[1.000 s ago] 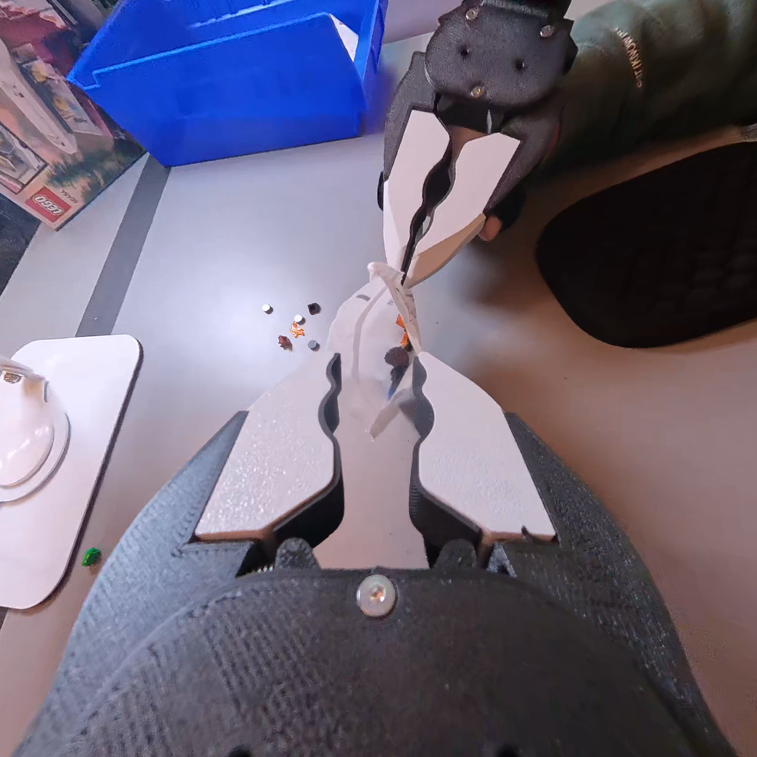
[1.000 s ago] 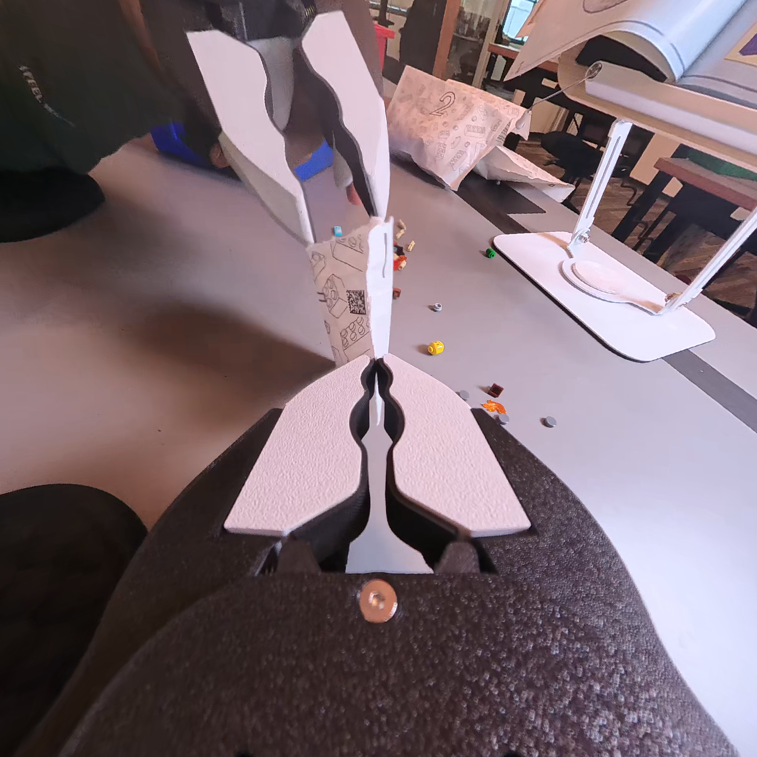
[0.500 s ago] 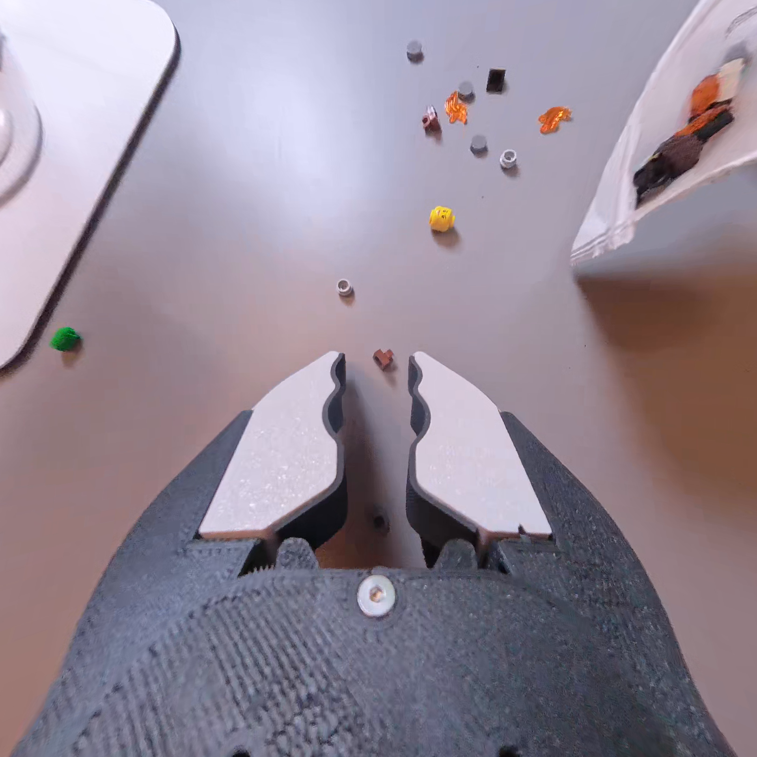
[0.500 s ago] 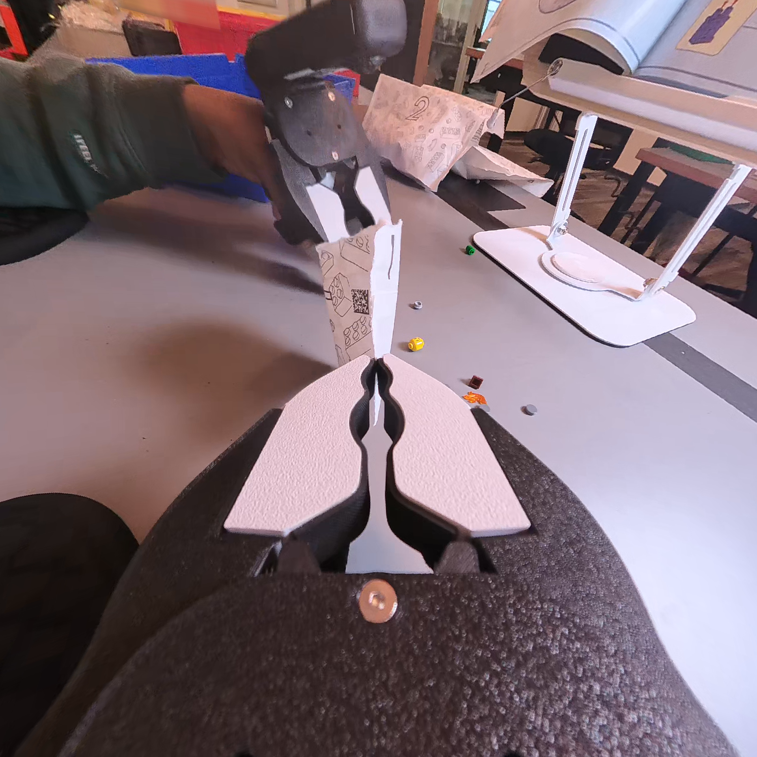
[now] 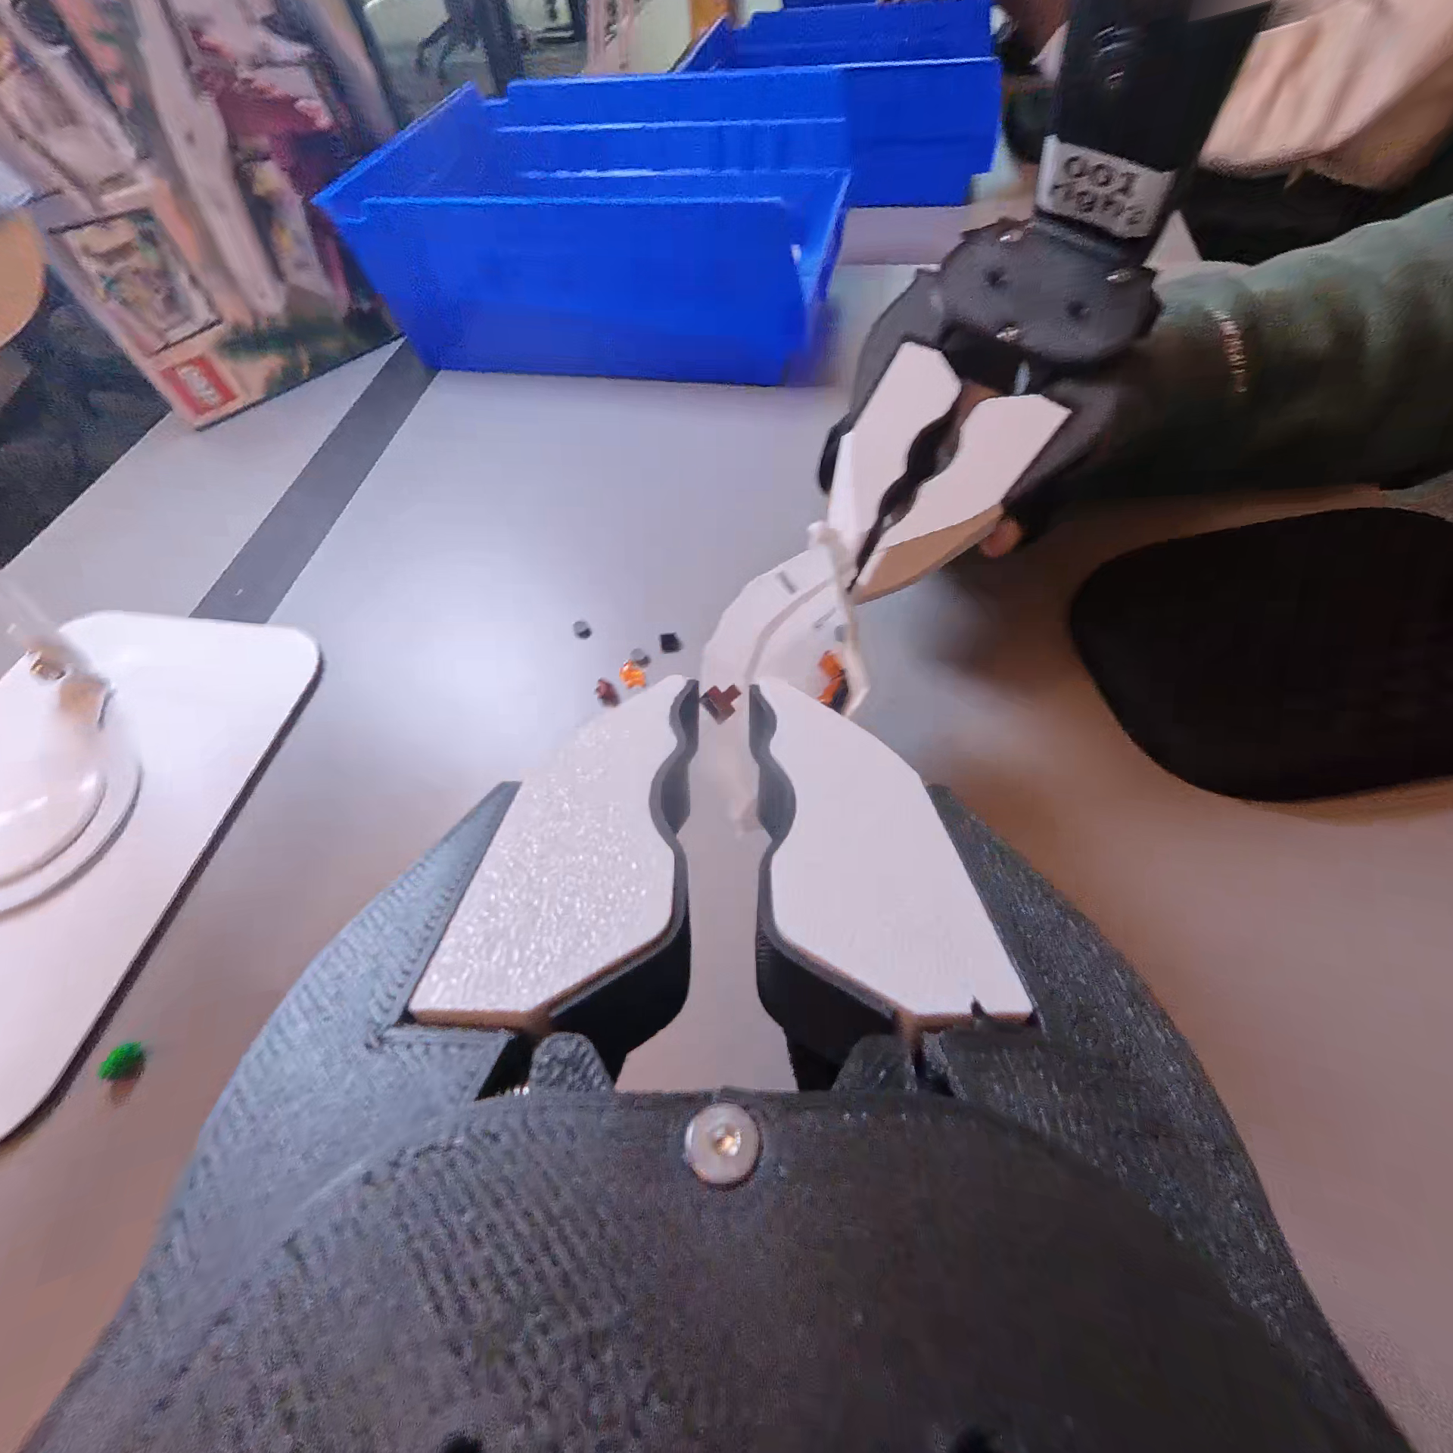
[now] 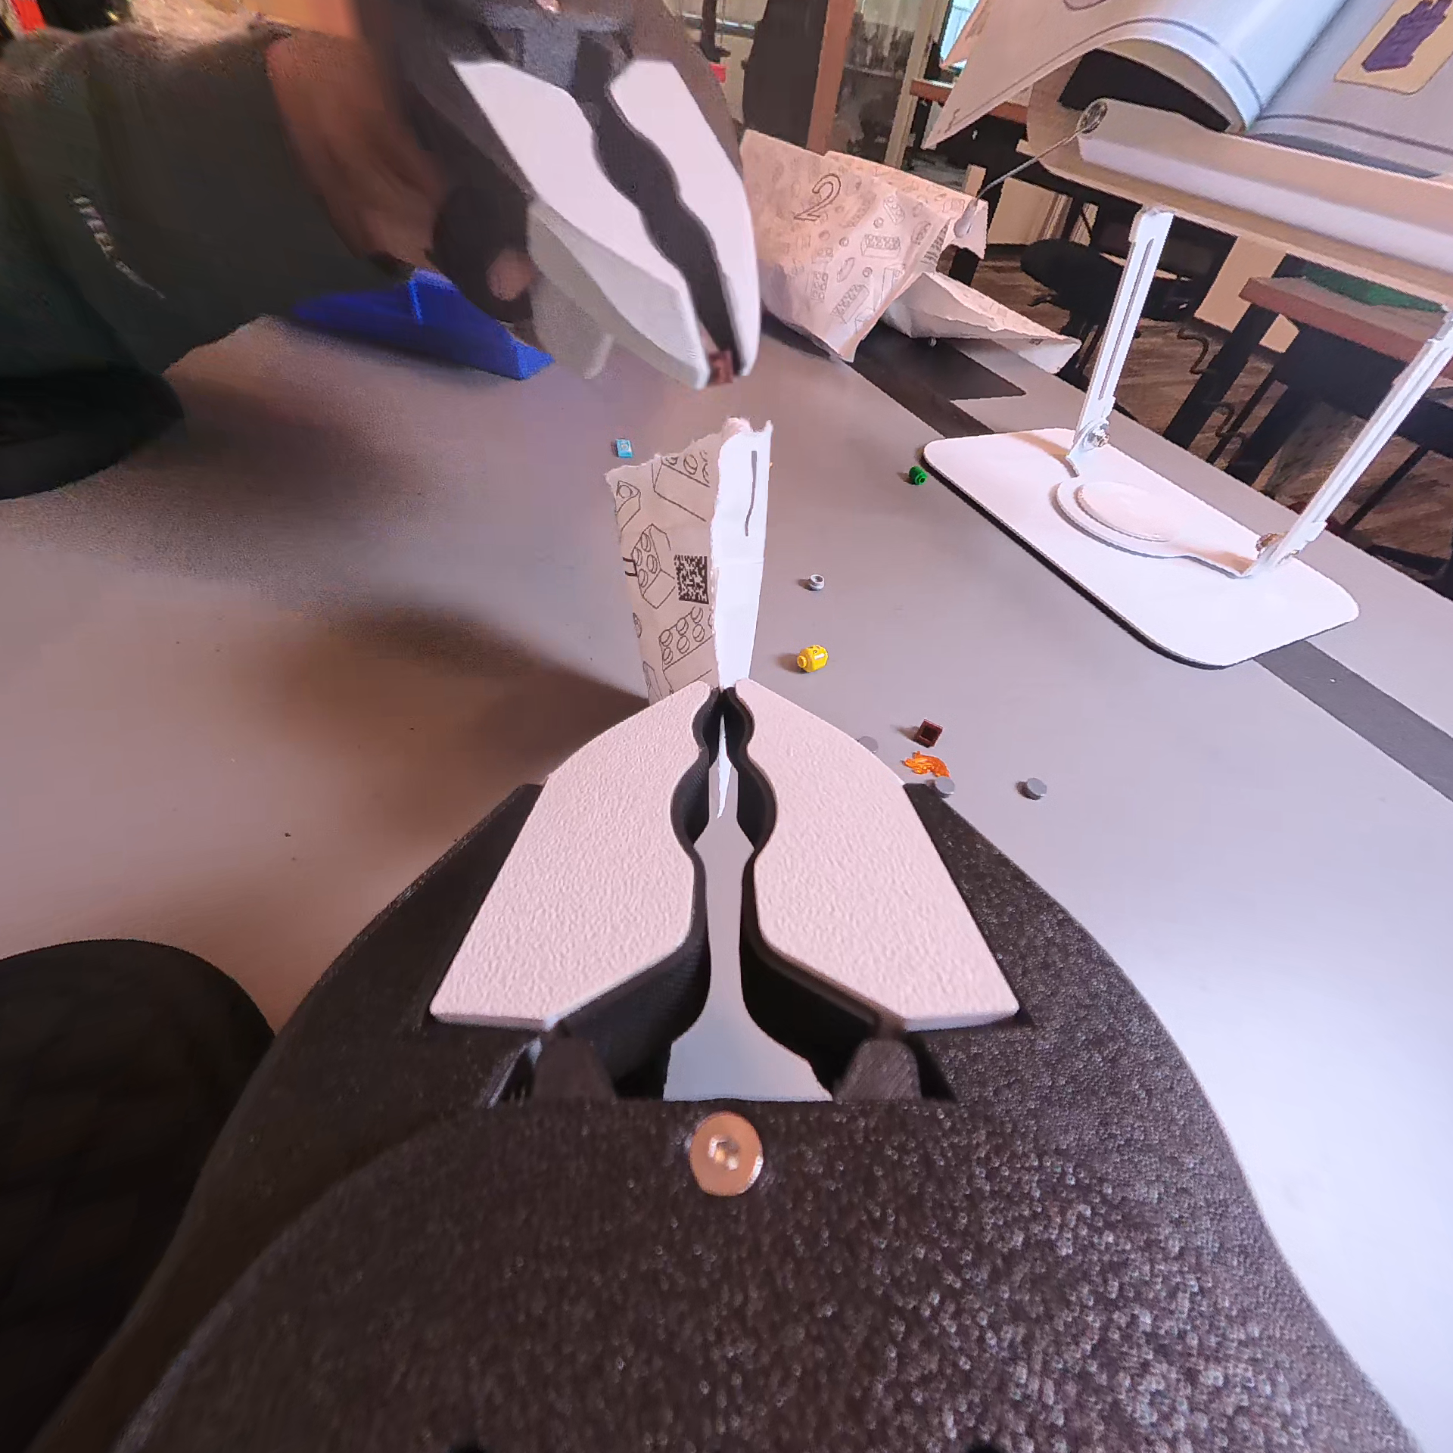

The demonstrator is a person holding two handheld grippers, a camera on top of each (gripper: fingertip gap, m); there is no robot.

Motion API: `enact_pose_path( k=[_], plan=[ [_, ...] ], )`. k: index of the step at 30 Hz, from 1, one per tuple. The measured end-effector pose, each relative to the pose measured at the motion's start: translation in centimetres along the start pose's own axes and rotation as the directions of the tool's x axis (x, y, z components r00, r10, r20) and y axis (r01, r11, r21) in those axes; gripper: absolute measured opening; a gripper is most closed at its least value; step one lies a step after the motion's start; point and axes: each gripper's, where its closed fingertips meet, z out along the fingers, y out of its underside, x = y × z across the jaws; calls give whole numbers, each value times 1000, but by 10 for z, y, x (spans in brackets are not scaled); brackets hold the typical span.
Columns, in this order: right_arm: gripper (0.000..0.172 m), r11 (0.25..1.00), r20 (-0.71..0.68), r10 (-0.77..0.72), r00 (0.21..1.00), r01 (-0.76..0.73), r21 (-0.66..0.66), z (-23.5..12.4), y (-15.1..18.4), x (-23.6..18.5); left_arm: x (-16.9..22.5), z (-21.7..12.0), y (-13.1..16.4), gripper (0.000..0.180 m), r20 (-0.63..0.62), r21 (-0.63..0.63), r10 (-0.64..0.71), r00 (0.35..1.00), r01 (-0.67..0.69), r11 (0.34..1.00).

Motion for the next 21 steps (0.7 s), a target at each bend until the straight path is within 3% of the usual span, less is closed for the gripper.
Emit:
enact_pose_path(
  k=[7,11,14,17,21],
  plan=[
    [1,1000,1,-7,1000,7,-1,0,0,-1,16,16,11,29,-24,-60,96,995,-98,993],
    [1,1000,-8,4,1000,-4,3,-1,0,3,-30,4,18,24,134,-59,-5,991,13,998],
    [1,1000,-14,19,1000,-19,2,-2,1,7,-73,2,62,28,262,-216,-70,963,129,968],
    [1,1000,-21,28,999,-28,5,-3,1,11,-82,15,96,29,250,-335,-65,966,149,930],
    [1,1000,-22,26,999,-26,4,-4,1,11,-79,29,112,26,215,-422,-53,975,142,895]
  ],
)
